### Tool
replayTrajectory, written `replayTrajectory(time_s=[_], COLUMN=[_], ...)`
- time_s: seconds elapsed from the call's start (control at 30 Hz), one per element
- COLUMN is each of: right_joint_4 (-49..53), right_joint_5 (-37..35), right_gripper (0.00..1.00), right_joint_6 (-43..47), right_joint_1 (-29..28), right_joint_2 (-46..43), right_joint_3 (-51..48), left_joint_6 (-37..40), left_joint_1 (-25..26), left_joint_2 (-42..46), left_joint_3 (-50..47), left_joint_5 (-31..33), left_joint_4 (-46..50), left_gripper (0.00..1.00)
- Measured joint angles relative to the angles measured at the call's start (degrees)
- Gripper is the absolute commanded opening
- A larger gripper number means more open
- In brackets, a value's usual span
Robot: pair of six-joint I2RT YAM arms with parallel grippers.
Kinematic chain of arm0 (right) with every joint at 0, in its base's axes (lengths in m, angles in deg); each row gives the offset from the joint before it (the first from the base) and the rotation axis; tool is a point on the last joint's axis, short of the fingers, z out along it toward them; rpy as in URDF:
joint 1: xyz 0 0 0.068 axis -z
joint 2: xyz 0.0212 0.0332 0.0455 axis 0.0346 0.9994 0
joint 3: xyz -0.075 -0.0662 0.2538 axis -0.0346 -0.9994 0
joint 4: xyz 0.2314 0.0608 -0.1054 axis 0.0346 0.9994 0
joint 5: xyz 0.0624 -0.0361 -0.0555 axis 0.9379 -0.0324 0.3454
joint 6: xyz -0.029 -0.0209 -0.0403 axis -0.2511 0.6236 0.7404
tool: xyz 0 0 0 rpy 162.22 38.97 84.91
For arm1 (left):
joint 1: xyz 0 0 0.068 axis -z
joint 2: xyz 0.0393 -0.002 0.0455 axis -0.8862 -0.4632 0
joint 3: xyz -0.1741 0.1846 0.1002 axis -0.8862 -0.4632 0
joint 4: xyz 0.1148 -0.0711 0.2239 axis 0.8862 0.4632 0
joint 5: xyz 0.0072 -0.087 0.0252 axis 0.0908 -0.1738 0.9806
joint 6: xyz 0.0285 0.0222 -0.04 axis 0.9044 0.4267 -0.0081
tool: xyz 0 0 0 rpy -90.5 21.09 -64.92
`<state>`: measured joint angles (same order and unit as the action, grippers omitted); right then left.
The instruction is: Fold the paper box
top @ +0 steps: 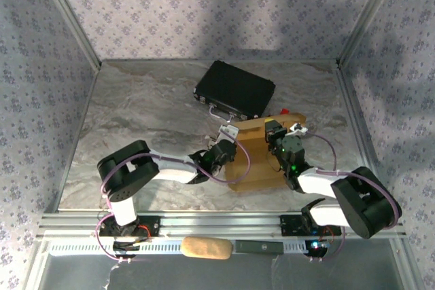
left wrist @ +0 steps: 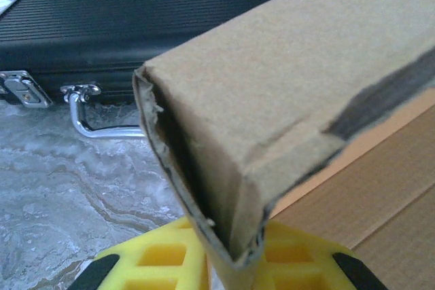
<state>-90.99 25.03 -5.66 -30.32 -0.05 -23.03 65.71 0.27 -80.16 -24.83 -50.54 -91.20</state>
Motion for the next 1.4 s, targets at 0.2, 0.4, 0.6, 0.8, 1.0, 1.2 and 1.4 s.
replayTrajectory(time_s=[0.2,0.4,0.6,0.8,1.0,1.2,1.4], right_joint_4=[-1.1,-2.0,-3.0,-2.5,-1.2,3.1,4.8], right_joint_5=[0.0,-0.3,-1.5,-3.0,-4.4,-5.4,-5.2], right_gripper=[0.0,0.0,0.0,0.0,0.0,0.0,0.0], right_joint_6=[2.1,3.9,4.0,4.0,3.8,2.7,2.1], right_joint_1=[-0.7,-1.0,-1.1,-1.7,-2.5,-3.1,-3.2], right_joint_2=[1.0,1.7,2.5,2.6,2.5,1.1,0.5], right_joint_3=[0.2,0.2,0.2,0.5,1.3,2.7,3.1], left_joint_6=[-1.3,-1.3,-2.5,-3.7,-7.4,-18.6,-19.0], left_joint_1=[0.0,0.0,-0.4,-0.4,0.6,3.1,3.0], left_joint_2=[-0.2,-0.3,-1.4,-2.1,-3.9,-9.4,-9.6], left_joint_3=[0.2,0.5,2.2,3.7,7.3,17.8,17.3], left_joint_5=[0.7,0.8,2.3,3.3,8.0,19.2,19.1], left_joint_4=[0.5,1.4,2.9,4.6,9.2,25.4,24.1], left_gripper=[0.25,0.18,0.0,0.0,0.0,0.0,0.0])
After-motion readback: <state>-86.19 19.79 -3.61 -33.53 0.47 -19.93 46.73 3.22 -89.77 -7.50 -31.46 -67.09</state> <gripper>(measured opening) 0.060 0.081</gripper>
